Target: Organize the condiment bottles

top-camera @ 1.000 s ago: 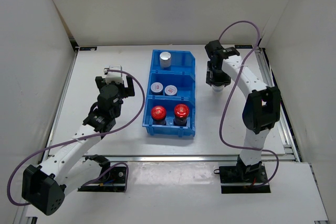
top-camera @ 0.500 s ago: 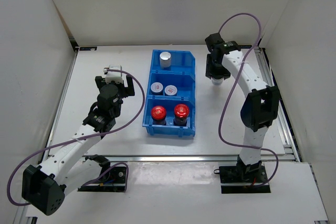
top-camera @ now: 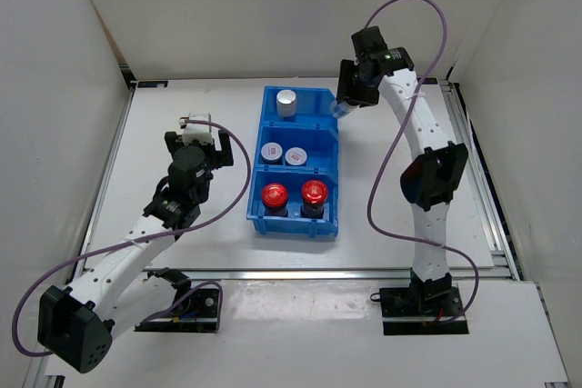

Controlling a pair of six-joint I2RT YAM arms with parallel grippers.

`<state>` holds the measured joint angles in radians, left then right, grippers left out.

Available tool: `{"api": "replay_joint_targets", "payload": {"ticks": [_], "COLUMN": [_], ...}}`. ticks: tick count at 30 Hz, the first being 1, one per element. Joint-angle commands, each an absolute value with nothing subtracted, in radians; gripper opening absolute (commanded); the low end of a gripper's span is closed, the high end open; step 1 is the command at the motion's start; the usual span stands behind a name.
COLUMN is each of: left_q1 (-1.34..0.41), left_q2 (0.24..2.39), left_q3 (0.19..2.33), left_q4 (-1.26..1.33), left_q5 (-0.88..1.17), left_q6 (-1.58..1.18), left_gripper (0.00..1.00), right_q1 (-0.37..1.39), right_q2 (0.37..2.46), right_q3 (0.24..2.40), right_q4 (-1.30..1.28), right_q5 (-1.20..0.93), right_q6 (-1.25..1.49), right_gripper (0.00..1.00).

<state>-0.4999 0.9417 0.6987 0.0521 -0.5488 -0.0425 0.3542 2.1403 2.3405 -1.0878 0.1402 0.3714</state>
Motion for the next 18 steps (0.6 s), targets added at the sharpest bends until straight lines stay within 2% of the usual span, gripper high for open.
{"api": "replay_joint_targets", "payload": {"ticks": [1,18], "left_q1": [-0.505,-0.505], "left_q2": [0.928,0.928], "left_q3": [0.733,0.733], "left_q4": [0.043,0.052], "left_q5": [-0.545,-0.554], "left_q6": [-0.051,-0.041], "left_gripper": [1.0,1.0], "right_q1": [0.357,0.357], "right_q2": [2.172,2.364], "right_q3": [2.41,2.565], "right_q4": [-1.046,-0.991], "right_q5": [0.033,-0.084], "right_q6": [0.382,0.411], "right_gripper": [0.0,0.0]}}
